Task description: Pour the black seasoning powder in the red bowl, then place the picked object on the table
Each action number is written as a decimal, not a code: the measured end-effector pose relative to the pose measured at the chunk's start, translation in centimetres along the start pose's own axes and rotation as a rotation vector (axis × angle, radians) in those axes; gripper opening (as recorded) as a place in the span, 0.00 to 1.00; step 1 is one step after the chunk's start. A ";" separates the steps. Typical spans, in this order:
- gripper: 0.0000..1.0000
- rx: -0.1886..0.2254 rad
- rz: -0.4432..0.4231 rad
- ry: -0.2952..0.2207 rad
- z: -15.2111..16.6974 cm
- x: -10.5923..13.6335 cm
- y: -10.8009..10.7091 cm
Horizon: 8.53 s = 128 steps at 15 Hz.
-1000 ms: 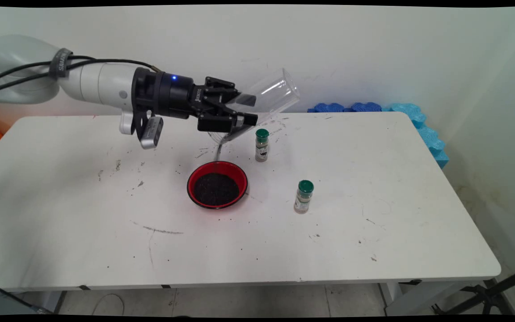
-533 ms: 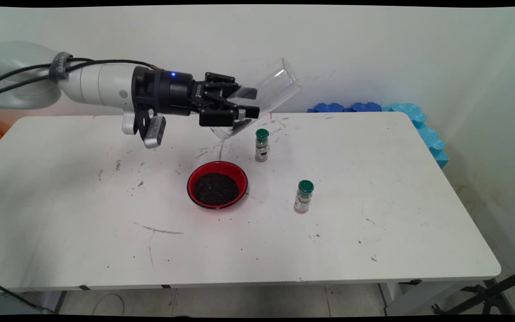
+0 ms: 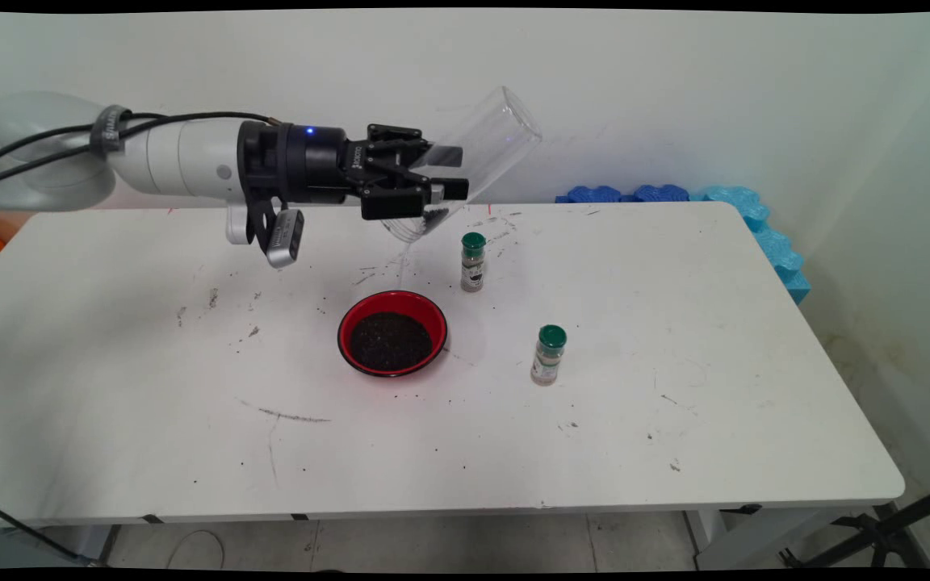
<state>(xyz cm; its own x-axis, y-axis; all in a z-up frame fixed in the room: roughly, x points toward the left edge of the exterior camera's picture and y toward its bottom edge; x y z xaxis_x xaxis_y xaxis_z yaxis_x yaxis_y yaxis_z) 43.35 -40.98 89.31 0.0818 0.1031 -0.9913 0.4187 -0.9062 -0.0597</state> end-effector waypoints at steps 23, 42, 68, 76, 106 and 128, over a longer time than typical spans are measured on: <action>0.00 0.009 0.214 0.048 -0.9 0.2 0.5; 0.00 0.280 1.039 0.198 -0.8 -2.3 0.3; 0.00 0.694 2.363 -0.019 0.7 -5.6 -2.5; 0.00 0.786 2.687 -0.080 2.0 -6.6 -4.2; 0.00 0.938 3.011 -0.047 7.6 4.5 -9.7; 1.00 0.961 2.976 -0.001 8.5 8.4 -10.3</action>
